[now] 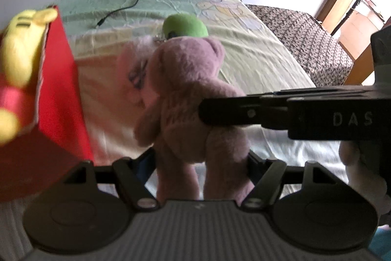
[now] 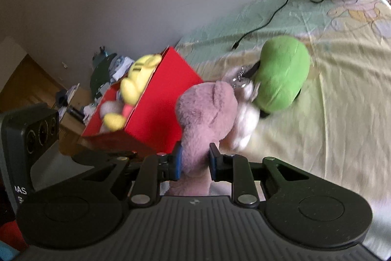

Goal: Organize objects
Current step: 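Lift the pink teddy with the right tool and carry it over the red box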

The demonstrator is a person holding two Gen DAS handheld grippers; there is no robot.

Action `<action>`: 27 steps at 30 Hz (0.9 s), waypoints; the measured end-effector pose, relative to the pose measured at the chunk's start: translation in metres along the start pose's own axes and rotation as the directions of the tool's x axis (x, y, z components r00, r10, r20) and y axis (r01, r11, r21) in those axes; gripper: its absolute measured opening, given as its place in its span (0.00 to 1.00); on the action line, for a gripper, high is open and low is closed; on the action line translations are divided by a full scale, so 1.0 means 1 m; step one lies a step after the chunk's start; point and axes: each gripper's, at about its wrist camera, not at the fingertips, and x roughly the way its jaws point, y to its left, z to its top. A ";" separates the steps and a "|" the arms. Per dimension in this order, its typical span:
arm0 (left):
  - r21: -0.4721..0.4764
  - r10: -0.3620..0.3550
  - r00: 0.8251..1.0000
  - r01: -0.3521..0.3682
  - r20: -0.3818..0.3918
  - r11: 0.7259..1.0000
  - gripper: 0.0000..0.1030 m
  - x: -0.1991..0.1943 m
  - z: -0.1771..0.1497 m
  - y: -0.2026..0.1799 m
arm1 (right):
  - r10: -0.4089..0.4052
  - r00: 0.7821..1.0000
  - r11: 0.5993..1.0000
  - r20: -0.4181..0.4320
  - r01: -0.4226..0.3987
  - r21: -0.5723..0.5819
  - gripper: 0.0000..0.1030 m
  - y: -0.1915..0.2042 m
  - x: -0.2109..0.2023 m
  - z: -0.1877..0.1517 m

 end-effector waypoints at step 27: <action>-0.369 0.233 0.972 -0.228 -0.032 0.901 0.71 -0.104 -0.108 0.084 | 0.321 0.886 0.904 -0.335 -0.392 -0.170 0.23 0.124 0.092 -0.031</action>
